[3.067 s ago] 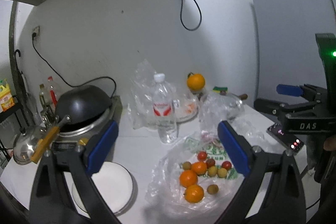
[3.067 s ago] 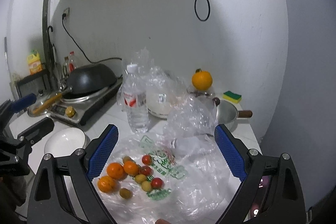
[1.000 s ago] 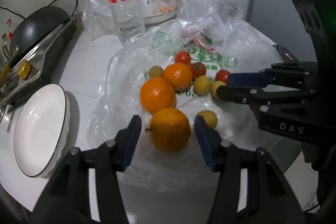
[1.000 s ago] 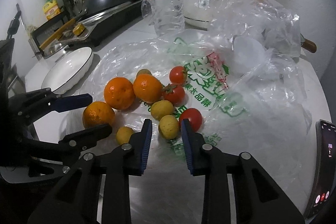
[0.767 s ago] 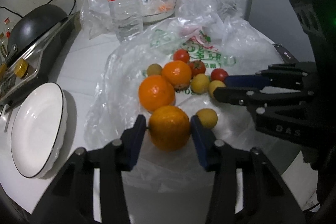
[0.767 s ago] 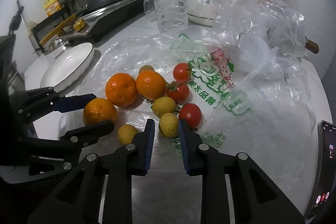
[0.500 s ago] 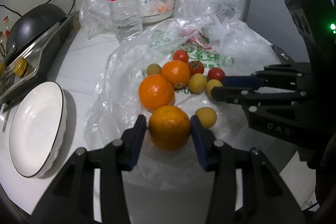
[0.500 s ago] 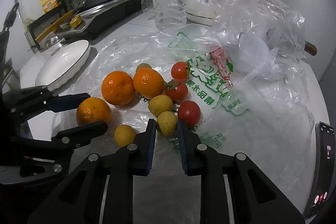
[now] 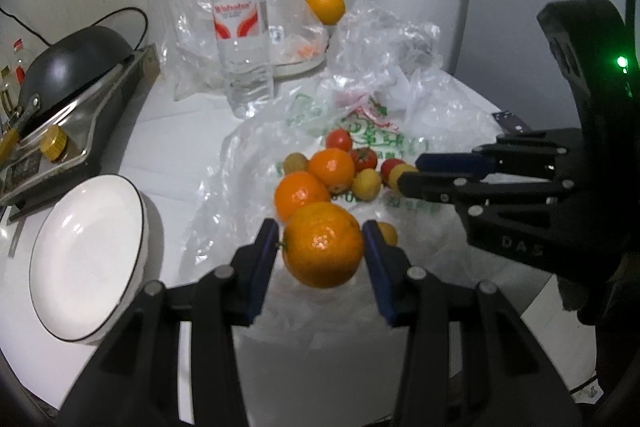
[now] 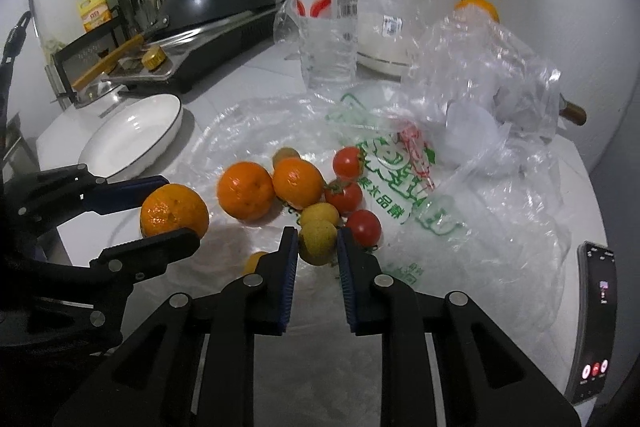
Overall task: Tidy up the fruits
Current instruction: 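Grasp a mandarin orange with the left tool while the right tool grasps a small yellow fruit, then carry the orange and yellow fruit in both tools over the white plate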
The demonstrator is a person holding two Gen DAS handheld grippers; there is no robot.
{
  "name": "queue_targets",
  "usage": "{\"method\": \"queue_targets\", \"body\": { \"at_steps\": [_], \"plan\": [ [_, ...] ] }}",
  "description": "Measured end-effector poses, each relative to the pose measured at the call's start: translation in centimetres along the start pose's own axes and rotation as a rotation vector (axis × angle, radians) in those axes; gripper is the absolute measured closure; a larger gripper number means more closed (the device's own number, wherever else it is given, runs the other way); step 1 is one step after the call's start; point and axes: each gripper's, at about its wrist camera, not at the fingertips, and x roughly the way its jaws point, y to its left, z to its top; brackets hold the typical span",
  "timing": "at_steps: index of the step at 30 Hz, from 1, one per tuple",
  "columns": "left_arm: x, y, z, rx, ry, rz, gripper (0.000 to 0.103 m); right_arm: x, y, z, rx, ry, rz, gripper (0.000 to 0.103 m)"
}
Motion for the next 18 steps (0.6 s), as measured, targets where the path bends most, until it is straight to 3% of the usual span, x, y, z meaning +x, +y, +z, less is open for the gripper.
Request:
{"method": "queue_targets", "body": {
  "at_steps": [18],
  "plan": [
    [-3.8, 3.3, -0.8, -0.033, -0.082, 0.019, 0.059, -2.9, 3.5, 1.8, -0.043, -0.044, -0.038, 0.082]
  ]
}}
